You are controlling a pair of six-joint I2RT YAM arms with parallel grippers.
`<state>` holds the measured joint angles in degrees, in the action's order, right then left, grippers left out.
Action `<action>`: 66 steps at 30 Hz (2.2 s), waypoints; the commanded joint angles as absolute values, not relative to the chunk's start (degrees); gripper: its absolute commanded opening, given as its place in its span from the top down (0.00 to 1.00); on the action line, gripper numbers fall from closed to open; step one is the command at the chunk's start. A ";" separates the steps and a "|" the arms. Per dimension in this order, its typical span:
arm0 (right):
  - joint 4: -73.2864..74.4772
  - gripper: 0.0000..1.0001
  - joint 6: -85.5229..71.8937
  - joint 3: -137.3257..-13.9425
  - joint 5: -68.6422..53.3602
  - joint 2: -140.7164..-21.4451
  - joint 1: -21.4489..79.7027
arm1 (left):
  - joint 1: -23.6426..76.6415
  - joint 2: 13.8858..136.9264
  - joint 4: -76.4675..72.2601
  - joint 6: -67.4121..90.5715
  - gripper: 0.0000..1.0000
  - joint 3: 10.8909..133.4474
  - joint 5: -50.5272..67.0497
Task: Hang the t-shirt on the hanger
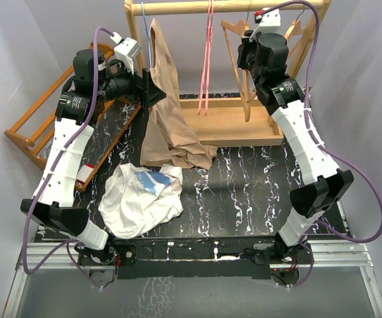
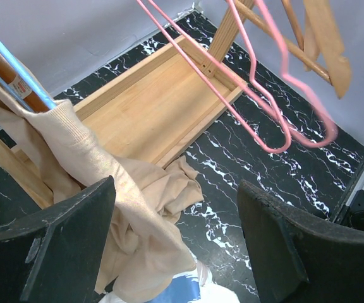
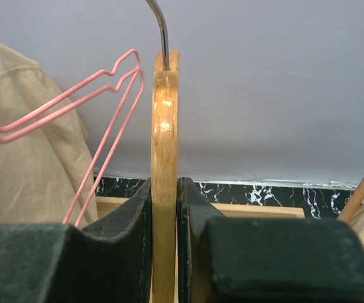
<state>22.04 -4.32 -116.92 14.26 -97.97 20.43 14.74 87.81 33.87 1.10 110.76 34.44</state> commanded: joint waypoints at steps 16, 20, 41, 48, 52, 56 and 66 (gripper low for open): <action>22.04 0.44 -9.05 -99.76 14.08 -82.06 20.57 | 14.52 78.68 42.02 -9.84 0.24 102.75 28.84; 24.45 0.28 -10.59 -96.54 12.45 -77.76 20.56 | 14.50 76.38 47.68 -13.13 0.24 101.18 24.60; 37.89 0.26 -13.13 -87.45 8.76 -63.13 20.56 | 1.93 77.37 64.69 -23.22 0.36 85.38 20.49; 38.48 0.25 -13.80 -87.80 8.08 -63.41 20.57 | 1.67 82.60 62.79 -15.99 0.35 80.30 17.59; 38.73 0.25 -13.69 -87.87 8.46 -63.25 20.56 | 1.43 84.98 59.99 -11.04 0.36 78.74 15.53; 39.41 0.25 -13.68 -88.47 8.95 -63.54 20.51 | 0.59 86.37 58.45 -5.57 0.38 77.53 14.14; 39.82 0.25 -15.12 -89.54 9.23 -64.60 20.56 | 0.56 88.08 54.21 3.27 0.44 71.84 19.80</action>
